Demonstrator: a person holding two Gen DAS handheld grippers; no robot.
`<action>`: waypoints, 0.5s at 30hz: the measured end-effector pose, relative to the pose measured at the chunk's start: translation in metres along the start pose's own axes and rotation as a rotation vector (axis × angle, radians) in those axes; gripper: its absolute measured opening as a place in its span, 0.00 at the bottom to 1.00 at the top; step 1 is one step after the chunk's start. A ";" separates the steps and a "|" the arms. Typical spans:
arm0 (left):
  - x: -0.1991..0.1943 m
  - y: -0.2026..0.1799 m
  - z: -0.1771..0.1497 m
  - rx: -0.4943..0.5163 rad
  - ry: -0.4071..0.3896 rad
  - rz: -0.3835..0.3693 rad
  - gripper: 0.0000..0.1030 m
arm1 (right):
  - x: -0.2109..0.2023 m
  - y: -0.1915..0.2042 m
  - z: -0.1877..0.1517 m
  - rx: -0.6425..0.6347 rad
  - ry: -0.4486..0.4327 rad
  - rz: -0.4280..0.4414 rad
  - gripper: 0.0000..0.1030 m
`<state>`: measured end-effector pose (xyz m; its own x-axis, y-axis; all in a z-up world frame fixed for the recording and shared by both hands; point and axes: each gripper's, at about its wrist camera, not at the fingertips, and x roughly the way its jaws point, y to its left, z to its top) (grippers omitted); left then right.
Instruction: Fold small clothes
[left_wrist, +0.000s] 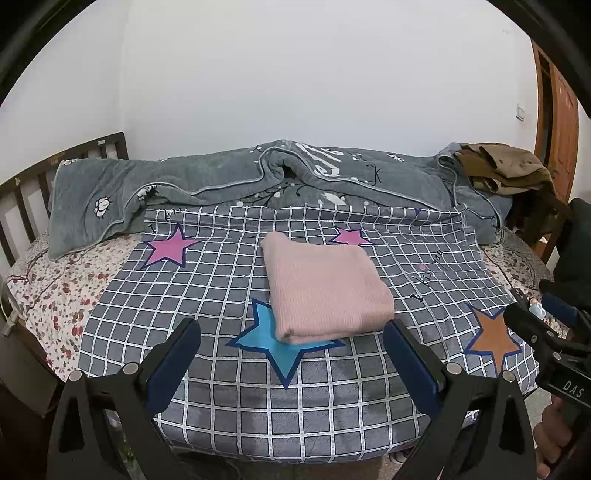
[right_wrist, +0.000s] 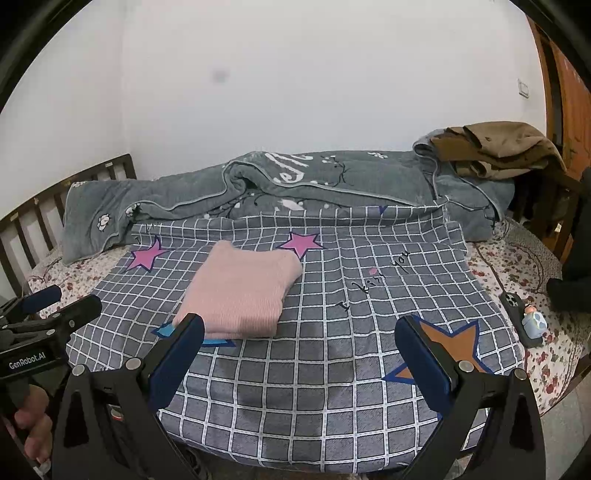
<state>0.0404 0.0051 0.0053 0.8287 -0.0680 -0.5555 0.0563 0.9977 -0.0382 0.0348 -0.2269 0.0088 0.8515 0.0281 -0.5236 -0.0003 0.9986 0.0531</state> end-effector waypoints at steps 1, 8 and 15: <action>0.000 0.000 0.000 -0.001 0.000 0.001 0.97 | 0.000 0.000 0.000 0.001 0.000 0.000 0.98; -0.001 0.001 0.001 -0.002 -0.001 0.004 0.97 | 0.000 -0.002 0.001 0.002 -0.001 0.001 0.98; -0.003 0.001 0.004 -0.001 -0.007 0.004 0.97 | 0.000 -0.003 0.001 0.001 -0.001 0.001 0.98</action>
<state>0.0404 0.0065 0.0100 0.8328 -0.0645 -0.5498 0.0529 0.9979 -0.0369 0.0352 -0.2295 0.0093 0.8521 0.0293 -0.5226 -0.0007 0.9985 0.0548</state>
